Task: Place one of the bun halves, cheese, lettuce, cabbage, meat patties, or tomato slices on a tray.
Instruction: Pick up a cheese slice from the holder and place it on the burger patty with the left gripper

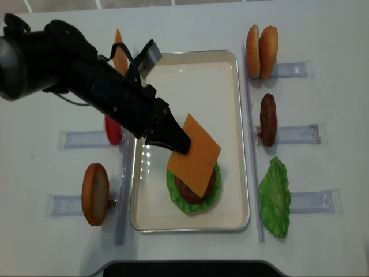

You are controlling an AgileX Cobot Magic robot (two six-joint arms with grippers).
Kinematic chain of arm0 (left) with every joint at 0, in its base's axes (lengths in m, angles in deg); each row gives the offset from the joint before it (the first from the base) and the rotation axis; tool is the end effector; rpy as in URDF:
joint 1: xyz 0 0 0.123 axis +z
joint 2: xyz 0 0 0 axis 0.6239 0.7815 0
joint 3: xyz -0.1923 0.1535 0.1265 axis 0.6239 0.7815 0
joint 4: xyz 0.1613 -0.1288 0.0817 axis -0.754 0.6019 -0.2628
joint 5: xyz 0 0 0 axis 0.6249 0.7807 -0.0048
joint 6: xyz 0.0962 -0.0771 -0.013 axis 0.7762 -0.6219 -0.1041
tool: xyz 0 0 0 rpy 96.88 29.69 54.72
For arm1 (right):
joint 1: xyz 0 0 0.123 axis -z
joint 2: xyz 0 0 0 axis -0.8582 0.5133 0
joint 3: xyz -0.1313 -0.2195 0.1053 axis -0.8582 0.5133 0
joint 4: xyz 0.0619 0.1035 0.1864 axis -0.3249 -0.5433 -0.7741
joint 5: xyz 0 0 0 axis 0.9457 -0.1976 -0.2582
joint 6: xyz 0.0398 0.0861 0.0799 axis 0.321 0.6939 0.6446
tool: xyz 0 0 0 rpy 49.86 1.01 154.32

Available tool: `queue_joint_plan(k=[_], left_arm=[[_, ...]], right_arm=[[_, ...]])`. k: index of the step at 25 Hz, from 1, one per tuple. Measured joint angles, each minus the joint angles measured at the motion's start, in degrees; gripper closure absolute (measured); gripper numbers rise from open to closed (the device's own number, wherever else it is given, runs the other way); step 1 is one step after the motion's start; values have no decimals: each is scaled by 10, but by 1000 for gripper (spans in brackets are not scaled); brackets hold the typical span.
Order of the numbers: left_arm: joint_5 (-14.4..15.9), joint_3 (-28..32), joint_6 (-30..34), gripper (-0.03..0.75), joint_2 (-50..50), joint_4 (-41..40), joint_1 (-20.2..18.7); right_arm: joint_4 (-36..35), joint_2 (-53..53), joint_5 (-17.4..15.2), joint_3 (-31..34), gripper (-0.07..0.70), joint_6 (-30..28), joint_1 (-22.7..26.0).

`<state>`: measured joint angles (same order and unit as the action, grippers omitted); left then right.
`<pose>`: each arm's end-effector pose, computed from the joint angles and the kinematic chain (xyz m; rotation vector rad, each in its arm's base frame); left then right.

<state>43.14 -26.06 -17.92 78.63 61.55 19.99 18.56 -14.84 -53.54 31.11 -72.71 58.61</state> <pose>0.2305 -0.1817 0.2005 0.6346 2.7286 -1.3987 0.0002 0.0108 0.2419 -0.0880 2.0980 0.0818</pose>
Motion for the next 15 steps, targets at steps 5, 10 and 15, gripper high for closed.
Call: queue_joint_plan(k=[5,10,15], left_arm=[[-40,36,57,681,-1,50,0],[-51,52,80,681,6,87,0],[-60,69,90,681,19,103,0]], right_arm=[[0,0,0,0,204,0,0],[0,0,0,0,204,0,0],[0,0,0,0,204,0,0]])
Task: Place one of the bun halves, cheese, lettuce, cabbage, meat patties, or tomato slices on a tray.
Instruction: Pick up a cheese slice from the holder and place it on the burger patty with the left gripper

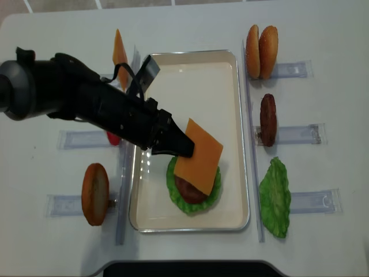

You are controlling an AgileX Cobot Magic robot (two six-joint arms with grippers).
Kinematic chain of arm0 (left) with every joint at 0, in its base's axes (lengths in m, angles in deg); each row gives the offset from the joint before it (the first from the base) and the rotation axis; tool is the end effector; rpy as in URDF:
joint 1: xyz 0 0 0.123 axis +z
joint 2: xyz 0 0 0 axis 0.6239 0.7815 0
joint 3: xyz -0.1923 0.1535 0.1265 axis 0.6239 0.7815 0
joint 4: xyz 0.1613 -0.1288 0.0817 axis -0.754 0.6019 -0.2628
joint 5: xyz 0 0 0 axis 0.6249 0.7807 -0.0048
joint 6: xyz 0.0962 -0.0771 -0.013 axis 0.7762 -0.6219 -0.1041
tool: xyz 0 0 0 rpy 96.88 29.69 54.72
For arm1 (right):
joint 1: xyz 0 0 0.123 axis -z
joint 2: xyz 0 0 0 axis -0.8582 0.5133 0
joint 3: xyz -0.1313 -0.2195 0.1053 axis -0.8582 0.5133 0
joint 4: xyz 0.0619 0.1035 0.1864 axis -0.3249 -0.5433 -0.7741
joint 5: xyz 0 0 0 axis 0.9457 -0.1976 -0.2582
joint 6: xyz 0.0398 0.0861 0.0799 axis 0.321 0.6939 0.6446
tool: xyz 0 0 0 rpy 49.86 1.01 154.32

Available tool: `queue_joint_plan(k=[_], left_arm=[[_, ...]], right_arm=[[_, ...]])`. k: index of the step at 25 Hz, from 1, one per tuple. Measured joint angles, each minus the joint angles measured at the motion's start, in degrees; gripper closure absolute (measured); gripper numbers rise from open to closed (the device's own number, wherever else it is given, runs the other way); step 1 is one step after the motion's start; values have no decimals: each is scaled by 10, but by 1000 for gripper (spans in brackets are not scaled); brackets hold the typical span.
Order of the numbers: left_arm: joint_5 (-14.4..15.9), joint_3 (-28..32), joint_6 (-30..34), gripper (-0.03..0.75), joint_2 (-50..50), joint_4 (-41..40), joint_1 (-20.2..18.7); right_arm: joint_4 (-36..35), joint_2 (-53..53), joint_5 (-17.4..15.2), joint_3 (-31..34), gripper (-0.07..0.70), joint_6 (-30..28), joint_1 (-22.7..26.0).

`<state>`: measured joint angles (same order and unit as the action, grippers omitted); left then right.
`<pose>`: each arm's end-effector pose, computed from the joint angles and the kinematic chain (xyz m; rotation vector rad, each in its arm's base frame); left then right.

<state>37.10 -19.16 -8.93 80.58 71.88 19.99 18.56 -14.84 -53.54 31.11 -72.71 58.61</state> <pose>0.2302 -0.1836 0.1750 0.4845 2.6759 -1.4419 0.0002 0.0108 0.2419 -0.0880 2.0980 0.0818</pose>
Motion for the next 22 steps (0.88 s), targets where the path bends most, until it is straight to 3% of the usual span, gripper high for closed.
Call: queue_joint_plan(k=[22], left_arm=[[-23,18,25,681,19,17,0]], right_arm=[[0,0,0,0,204,0,0]])
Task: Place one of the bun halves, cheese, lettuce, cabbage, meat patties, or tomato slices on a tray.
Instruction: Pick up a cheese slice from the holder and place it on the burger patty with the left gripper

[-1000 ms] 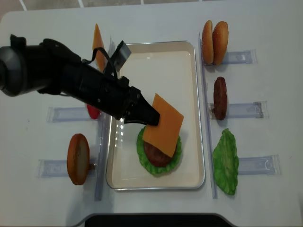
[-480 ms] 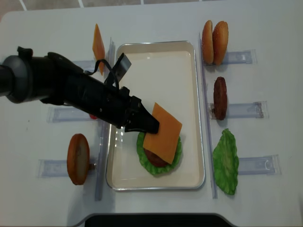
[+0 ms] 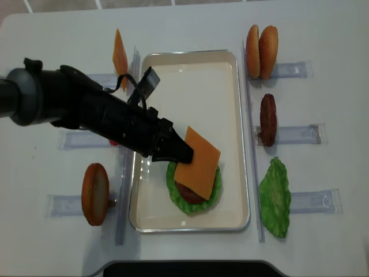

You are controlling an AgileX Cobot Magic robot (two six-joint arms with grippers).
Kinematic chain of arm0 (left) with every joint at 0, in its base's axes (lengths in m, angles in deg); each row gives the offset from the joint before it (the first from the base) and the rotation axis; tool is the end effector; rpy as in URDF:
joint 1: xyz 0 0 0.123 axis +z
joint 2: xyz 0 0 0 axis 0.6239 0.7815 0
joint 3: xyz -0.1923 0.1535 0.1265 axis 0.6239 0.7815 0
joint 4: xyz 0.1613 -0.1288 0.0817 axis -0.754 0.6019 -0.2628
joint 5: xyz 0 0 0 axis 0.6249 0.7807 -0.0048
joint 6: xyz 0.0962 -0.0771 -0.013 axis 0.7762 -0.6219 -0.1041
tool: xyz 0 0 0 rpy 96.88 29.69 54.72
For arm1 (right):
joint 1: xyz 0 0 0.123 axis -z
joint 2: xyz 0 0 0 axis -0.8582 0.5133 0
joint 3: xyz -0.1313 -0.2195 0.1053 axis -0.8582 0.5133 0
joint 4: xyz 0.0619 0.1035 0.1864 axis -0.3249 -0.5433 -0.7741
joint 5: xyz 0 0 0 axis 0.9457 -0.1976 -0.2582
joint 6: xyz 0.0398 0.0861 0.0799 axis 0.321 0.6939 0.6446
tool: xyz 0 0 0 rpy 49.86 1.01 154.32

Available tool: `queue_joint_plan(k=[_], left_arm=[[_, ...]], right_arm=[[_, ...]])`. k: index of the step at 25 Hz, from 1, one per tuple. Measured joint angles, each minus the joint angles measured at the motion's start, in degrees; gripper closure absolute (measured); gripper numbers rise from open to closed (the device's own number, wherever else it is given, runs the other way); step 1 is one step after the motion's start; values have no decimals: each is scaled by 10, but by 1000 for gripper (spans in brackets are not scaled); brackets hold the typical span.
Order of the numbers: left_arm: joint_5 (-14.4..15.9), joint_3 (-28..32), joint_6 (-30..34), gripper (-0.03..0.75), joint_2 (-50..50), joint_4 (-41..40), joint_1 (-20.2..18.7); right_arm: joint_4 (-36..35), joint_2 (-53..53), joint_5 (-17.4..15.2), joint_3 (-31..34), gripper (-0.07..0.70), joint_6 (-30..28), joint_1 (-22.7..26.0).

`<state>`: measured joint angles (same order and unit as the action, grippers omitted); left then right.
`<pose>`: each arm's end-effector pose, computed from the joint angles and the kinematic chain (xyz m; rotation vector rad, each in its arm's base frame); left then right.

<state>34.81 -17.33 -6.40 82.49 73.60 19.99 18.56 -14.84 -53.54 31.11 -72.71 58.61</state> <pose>0.2308 -0.1820 0.1592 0.4468 2.6995 -1.4164 0.0002 0.0108 0.2419 -0.0880 2.0980 0.0818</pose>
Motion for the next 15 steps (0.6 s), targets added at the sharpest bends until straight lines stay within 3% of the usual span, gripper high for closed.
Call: queue_joint_plan(k=[15], left_arm=[[-10,0,-20,681,1,-25,0]], right_arm=[[0,0,0,0,204,0,0]])
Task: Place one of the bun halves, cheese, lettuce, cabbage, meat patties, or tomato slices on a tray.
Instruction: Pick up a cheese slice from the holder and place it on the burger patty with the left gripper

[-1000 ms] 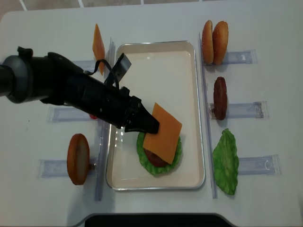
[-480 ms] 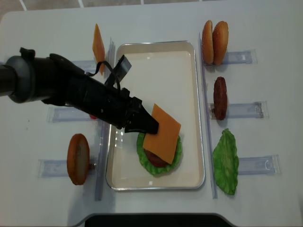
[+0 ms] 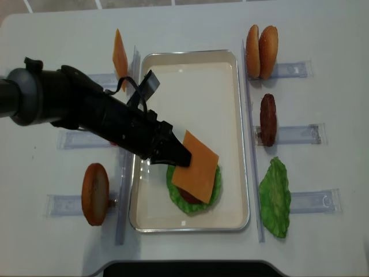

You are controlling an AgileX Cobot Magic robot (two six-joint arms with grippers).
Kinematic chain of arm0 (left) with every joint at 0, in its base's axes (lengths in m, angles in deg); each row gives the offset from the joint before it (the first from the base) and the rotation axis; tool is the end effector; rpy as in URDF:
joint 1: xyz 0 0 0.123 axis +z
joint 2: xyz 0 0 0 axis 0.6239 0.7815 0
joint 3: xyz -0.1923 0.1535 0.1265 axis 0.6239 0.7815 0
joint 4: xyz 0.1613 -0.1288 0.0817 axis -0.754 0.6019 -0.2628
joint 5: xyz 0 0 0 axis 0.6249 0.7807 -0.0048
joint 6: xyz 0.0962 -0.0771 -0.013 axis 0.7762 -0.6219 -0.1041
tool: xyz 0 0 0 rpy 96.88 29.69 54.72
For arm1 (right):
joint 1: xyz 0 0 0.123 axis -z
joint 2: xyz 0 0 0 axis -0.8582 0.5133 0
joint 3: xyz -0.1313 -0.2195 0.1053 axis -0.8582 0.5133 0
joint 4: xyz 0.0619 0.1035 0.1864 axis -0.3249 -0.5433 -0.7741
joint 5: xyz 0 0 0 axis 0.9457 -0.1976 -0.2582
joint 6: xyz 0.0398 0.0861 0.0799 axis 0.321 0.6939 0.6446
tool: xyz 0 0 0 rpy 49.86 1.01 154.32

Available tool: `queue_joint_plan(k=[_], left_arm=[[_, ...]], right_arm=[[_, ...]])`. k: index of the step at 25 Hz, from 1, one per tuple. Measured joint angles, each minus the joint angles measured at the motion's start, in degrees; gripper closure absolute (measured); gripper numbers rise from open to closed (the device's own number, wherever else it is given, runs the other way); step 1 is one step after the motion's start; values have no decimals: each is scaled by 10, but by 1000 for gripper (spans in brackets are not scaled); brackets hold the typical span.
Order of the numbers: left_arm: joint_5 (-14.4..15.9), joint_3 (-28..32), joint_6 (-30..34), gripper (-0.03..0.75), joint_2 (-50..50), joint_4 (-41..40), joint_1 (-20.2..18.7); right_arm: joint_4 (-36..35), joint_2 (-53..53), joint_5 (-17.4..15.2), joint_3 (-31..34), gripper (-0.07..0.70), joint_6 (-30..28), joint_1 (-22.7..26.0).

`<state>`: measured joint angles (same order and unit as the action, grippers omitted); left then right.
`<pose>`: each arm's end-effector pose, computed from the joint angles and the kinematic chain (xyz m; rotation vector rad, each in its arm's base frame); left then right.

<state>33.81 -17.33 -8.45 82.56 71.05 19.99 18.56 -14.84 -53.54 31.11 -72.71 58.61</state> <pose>0.2299 -0.1790 0.1549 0.4456 2.7425 -1.3708 0.0002 0.0108 0.2419 -0.0880 2.0980 0.0818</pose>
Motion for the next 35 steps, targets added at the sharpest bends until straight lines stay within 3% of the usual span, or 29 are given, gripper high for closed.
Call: queue_joint_plan(k=[28,35], left_arm=[[-22,0,-27,678,1,-15,0],[-32,0,-32,558,1,-21,0]], right_arm=[[0,0,0,0,204,0,0],[0,0,0,0,204,0,0]])
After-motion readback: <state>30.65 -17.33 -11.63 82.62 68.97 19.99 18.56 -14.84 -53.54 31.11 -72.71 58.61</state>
